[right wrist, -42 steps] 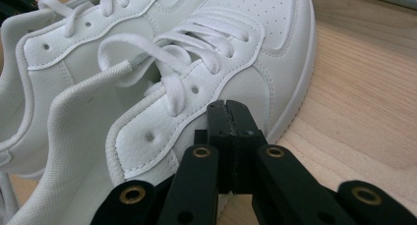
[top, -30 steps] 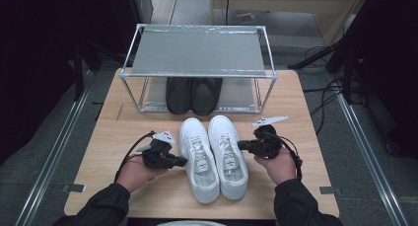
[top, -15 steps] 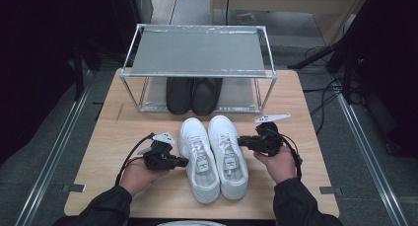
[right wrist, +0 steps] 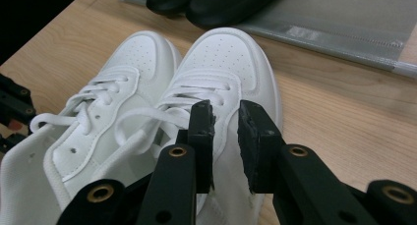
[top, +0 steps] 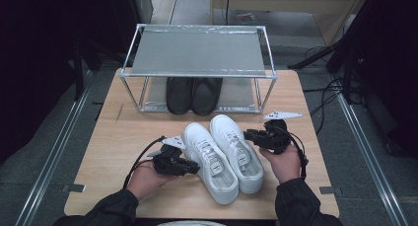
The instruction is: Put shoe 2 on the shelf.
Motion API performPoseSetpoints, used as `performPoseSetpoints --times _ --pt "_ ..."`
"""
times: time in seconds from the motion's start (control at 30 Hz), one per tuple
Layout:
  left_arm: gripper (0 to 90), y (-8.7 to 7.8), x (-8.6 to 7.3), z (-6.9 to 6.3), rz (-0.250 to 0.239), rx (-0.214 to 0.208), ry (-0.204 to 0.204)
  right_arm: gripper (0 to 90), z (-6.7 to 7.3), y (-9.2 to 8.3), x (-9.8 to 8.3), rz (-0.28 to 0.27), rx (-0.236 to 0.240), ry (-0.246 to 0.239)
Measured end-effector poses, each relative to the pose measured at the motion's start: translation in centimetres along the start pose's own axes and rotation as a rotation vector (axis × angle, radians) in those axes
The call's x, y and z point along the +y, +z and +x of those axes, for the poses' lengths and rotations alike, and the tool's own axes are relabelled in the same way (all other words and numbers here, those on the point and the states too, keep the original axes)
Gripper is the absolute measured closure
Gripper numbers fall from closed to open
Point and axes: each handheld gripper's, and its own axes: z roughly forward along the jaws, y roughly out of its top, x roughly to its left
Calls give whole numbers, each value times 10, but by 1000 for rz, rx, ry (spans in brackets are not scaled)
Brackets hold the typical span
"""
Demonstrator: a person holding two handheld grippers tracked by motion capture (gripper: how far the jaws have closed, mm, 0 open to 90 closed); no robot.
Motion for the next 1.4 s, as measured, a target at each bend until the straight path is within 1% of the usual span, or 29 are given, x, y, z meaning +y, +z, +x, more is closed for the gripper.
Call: performPoseSetpoints --times 0.1,0.13,0.2,0.23,0.27,0.3,0.33,0.37,0.4,0.47,0.53,0.63,0.7,0.77,0.83,0.9,1.03,1.07,1.17,1.27,1.3,1.4 --pt "713 -3 1 0 -4 -6 3 758 3 -3 0 -11 -1 -11" --pt "708 -5 2 -1 -3 0 17 750 4 -4 0 -14 -1 -12" --pt "670 -10 4 -3 4 7 32 736 8 -6 0 -22 7 -22" --pt "654 -13 4 -4 -1 5 36 725 11 -8 1 -23 9 -26" --pt "638 -17 5 -3 -12 -11 35 719 13 -8 1 -25 14 -31" --pt "620 -21 4 -3 -23 -11 30 710 15 -8 1 -26 19 -32" --pt "617 -24 4 -3 -36 -8 27 703 18 -8 1 -31 24 -35" --pt "606 -26 4 -2 -35 -3 33 701 21 -8 1 -29 30 -42" --pt "604 -28 3 -3 -41 11 40 697 22 -8 1 -30 33 -45" --pt "596 -29 2 -4 -41 3 46 696 27 -7 1 -29 38 -55" --pt "587 -31 2 -4 -45 6 49 696 31 -7 1 -31 41 -60" --pt "565 -33 2 -4 -55 15 46 688 35 -6 1 -37 57 -65" --pt "542 -36 2 -2 -64 31 44 673 38 -5 1 -37 65 -69" --pt "533 -38 3 1 -68 46 28 637 40 -4 0 -37 72 -69" --pt "528 -39 4 3 -65 46 18 635 40 -1 0 -27 80 -58" --pt "516 -39 4 4 -66 53 23 622 41 1 0 -17 87 -51" --pt "482 -43 2 6 -75 68 22 581 46 5 -1 -11 85 -61" --pt "475 -44 2 7 -84 73 19 577 47 5 -1 -5 88 -61" --pt "443 -49 2 8 -117 67 20 576 50 9 -2 13 102 -61" --pt "432 -51 2 9 -122 75 23 566 54 10 -3 16 98 -68" --pt "429 -52 2 9 -122 75 19 564 55 11 -3 18 102 -69" --pt "426 -55 2 13 -133 84 12 552 58 12 -4 19 91 -85"
